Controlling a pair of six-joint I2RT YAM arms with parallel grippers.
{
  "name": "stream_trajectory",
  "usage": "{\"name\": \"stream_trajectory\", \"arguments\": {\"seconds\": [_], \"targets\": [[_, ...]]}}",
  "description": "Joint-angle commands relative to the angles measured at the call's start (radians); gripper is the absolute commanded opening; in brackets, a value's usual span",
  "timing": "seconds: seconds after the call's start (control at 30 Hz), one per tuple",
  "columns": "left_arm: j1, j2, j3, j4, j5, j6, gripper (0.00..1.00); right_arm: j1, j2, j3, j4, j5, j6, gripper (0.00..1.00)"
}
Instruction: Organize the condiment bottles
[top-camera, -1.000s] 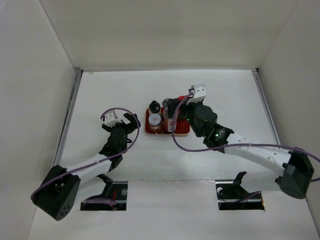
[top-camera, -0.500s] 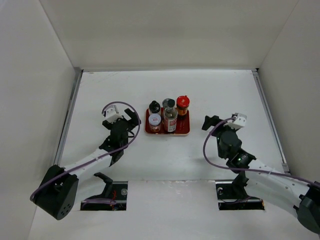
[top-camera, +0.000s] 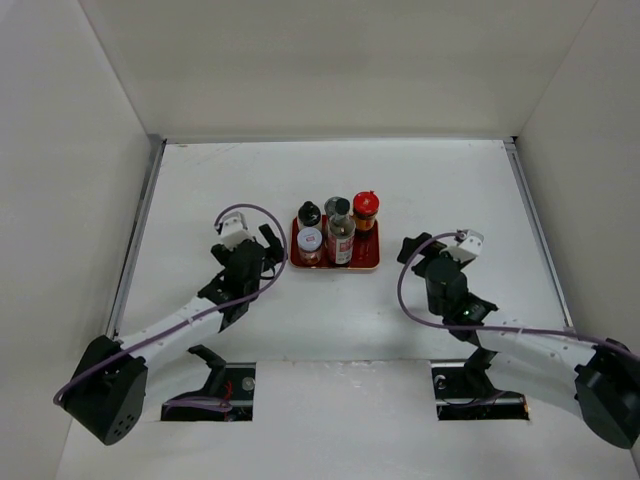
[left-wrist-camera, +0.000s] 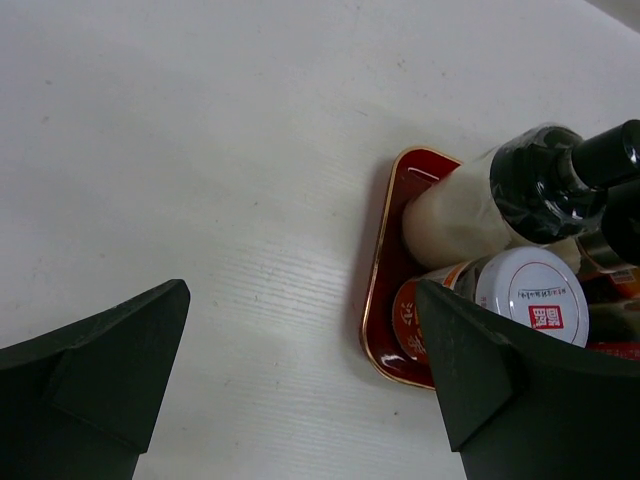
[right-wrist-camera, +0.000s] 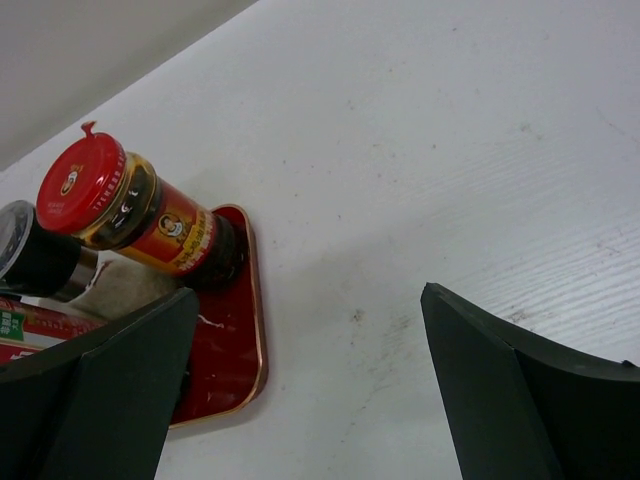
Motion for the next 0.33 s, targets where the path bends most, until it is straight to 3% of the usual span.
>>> {"name": "stream_trajectory", "arguments": {"seconds": [0.0, 0.3], "targets": [[-0.007, 0.001, 0.059, -0.042, 0.014, -0.011, 1.00, 0.002, 0.019, -0.010, 0.097, -0.011, 0.026, 1.00], [0.001, 0.016, 0.094, -0.070, 0.014, -0.008, 1.00, 0.020, 0.034, -0.014, 0.117, -0.010, 0.012, 1.00]]}}
